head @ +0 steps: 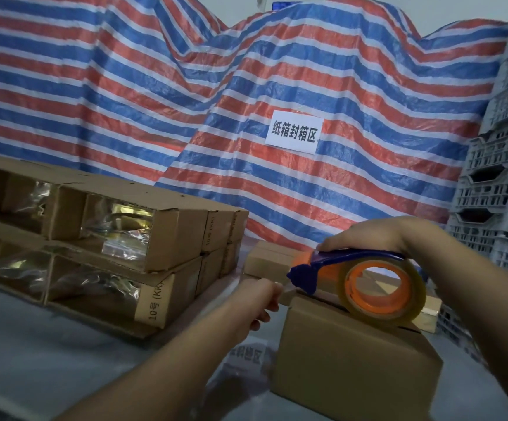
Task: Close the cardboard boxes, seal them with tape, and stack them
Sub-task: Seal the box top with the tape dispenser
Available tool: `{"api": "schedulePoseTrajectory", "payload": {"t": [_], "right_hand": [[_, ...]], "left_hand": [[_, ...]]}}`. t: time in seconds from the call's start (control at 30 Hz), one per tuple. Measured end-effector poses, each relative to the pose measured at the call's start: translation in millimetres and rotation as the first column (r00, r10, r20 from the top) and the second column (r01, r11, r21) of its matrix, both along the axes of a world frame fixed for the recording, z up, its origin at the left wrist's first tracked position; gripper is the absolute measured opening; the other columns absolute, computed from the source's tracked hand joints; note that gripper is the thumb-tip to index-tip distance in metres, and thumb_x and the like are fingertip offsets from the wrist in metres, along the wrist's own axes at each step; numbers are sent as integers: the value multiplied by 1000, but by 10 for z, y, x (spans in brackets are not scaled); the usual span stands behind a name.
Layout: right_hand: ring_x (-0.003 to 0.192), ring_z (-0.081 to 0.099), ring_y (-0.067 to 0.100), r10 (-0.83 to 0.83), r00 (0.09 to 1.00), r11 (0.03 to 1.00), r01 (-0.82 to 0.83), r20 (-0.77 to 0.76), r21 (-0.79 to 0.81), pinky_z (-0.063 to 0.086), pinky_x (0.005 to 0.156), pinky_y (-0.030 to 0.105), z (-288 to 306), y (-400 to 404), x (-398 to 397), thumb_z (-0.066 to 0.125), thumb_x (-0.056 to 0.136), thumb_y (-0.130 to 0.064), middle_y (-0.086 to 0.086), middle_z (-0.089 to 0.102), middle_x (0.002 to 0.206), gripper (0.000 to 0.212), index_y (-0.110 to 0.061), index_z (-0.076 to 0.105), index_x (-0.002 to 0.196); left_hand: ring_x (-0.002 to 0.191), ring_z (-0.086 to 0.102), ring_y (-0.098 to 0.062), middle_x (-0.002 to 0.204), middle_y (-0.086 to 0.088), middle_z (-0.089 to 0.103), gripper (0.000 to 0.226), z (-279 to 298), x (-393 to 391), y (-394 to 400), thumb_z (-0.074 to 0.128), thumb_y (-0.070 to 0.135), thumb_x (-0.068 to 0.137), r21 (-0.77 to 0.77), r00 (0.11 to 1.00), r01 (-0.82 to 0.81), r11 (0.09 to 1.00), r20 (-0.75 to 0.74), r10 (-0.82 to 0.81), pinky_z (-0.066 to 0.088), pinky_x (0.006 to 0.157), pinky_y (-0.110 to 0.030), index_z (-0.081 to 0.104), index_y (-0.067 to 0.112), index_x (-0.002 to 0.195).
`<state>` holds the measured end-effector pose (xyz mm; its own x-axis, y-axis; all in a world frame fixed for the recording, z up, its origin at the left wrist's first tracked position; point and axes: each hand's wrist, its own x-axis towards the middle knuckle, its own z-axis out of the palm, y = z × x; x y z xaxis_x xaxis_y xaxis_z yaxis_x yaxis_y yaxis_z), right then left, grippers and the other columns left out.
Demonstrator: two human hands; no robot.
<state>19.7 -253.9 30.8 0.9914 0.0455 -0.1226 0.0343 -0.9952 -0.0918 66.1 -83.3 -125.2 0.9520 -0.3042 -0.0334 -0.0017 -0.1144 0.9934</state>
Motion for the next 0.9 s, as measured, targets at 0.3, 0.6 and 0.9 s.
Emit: {"api": "schedulePoseTrajectory", "payload": {"t": [0.3, 0.6, 0.9], "right_hand": [[69, 62, -16, 88, 996, 981, -92, -31, -173, 46, 61, 1, -16, -51, 35, 47, 107, -31, -39, 62, 70, 15, -43, 52, 101], [95, 71, 15, 92, 995, 982, -98, -46, -160, 54, 75, 21, -2, 37, 10, 42, 105, -42, -6, 73, 101, 25, -32, 55, 124], [86, 71, 9, 24, 999, 999, -26, -48, -34, 57, 80, 22, -6, -15, 45, 46, 103, -45, -8, 75, 94, 27, -31, 58, 124]], "left_hand": [[52, 29, -10, 67, 3, 39, 25, -101, -47, -39, 50, 34, 98, -17, 987, 118, 993, -108, -119, 25, 49, -21, 52, 18, 79], [51, 29, -8, 64, 6, 36, 31, -143, -45, -3, 47, 51, 97, 43, 973, 180, 983, -157, -172, 26, 47, -20, 55, 21, 91], [86, 54, -12, 97, 2, 57, 50, -270, -129, 30, 30, 61, 99, 221, 999, 45, 974, 0, -46, 44, 74, -27, 61, 22, 106]]}}
